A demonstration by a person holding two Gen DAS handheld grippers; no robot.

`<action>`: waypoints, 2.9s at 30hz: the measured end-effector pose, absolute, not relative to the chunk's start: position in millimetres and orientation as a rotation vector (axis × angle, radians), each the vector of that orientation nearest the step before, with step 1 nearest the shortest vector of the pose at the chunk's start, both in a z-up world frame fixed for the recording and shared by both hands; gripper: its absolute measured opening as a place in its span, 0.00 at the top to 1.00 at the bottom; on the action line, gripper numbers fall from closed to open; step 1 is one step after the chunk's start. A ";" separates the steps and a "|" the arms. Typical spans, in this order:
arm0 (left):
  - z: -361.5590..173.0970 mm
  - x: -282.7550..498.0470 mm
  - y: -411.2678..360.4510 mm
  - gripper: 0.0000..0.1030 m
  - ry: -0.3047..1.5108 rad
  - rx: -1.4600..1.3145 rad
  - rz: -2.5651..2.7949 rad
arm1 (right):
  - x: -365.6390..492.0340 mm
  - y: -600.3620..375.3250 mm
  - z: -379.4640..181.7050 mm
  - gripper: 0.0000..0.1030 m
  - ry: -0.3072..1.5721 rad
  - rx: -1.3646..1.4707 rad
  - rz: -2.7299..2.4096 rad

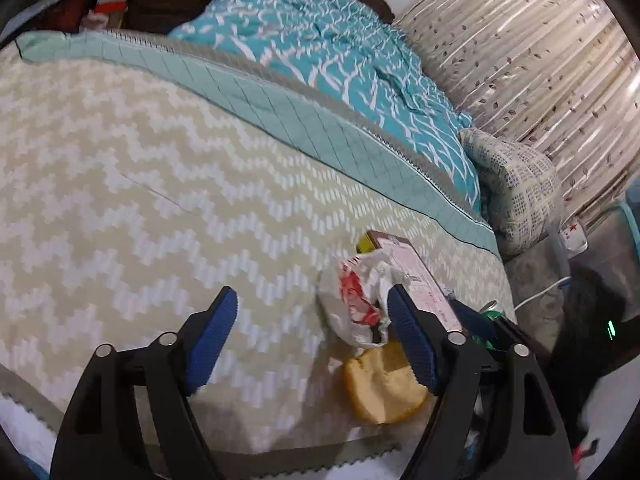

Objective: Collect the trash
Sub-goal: 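Grasp the red-and-white tissue with the left tool while the right tool grasps the yellow-and-pink box, then carry the tissue with the left tool while the right tool carries the box into the wastebasket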

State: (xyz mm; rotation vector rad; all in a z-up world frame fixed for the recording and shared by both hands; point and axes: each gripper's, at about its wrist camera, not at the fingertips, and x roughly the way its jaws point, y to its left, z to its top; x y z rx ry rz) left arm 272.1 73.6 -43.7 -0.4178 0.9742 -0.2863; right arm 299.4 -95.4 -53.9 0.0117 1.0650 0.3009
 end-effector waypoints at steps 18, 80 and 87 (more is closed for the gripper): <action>-65.1 317.5 -2.8 0.54 1.071 -0.146 -0.373 | 118.0 -201.6 4.7 0.35 0.675 0.235 0.190; -20.5 108.4 -482.6 0.59 1.022 0.381 -1.102 | -80.3 -566.3 -30.7 0.37 0.490 0.694 -0.413; -50.0 129.6 -568.5 0.58 1.079 0.388 -1.079 | -61.4 -625.7 -39.0 0.36 0.494 0.725 -0.437</action>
